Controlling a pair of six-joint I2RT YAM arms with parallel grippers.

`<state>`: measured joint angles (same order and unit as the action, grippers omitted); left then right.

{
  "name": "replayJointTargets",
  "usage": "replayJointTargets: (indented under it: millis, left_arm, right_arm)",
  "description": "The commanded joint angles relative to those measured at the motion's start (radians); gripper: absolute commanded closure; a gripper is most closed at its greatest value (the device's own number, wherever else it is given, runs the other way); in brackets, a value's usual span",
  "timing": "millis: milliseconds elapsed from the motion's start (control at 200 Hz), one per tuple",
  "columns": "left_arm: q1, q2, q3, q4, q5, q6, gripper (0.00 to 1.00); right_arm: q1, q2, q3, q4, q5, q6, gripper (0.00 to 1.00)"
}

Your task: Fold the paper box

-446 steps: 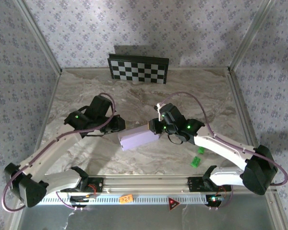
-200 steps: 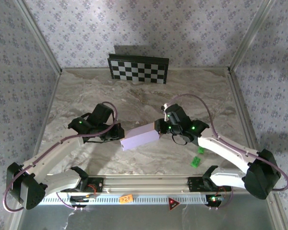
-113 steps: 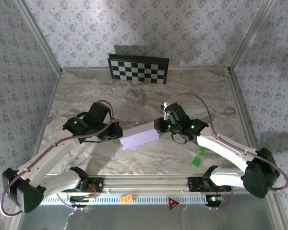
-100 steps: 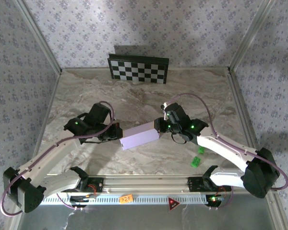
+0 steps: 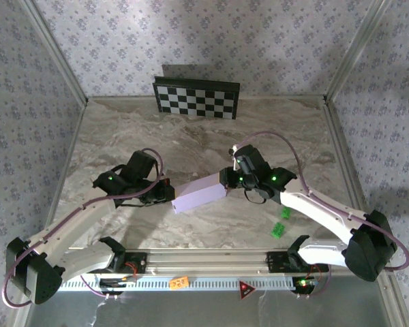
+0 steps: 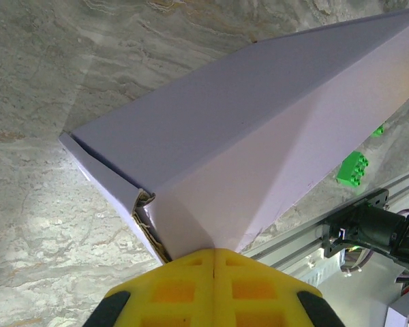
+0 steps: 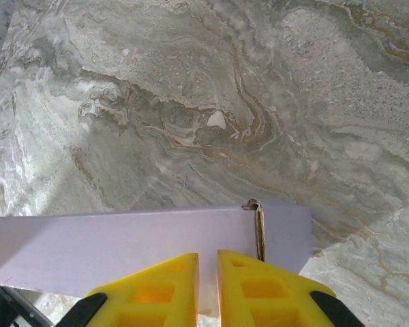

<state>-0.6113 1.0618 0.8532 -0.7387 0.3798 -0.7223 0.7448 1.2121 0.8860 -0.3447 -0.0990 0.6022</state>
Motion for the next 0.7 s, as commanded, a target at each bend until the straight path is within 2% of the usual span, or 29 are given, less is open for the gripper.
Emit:
replayJointTargets:
  millis: [0,190,300,460,635,695]
  left_arm:
    - [0.011,0.037,-0.029,-0.106,-0.073,0.018,1.0]
    - [0.013,0.049,-0.036,-0.105,-0.074,0.018,1.0]
    - [0.013,0.049,-0.039,-0.112,-0.079,0.017,1.0]
    - [0.013,0.05,-0.033,-0.132,-0.084,0.026,1.0]
    - [0.013,0.032,0.038,-0.102,-0.069,0.018,1.0]
    - [0.019,0.021,0.066,-0.073,-0.058,0.006,0.93]
  right_arm:
    - [0.01,0.01,0.051,-0.008,-0.08,-0.013,0.83]
    - [0.016,0.046,0.037,0.056,-0.135,-0.012,0.83]
    - [0.004,0.063,-0.02,0.044,-0.078,0.012,0.84]
    - [-0.016,0.098,-0.071,-0.066,0.005,0.036,0.87]
    - [-0.028,0.07,-0.013,-0.05,-0.039,0.003,0.83]
    - [-0.034,0.067,0.028,-0.046,-0.087,0.006,0.79]
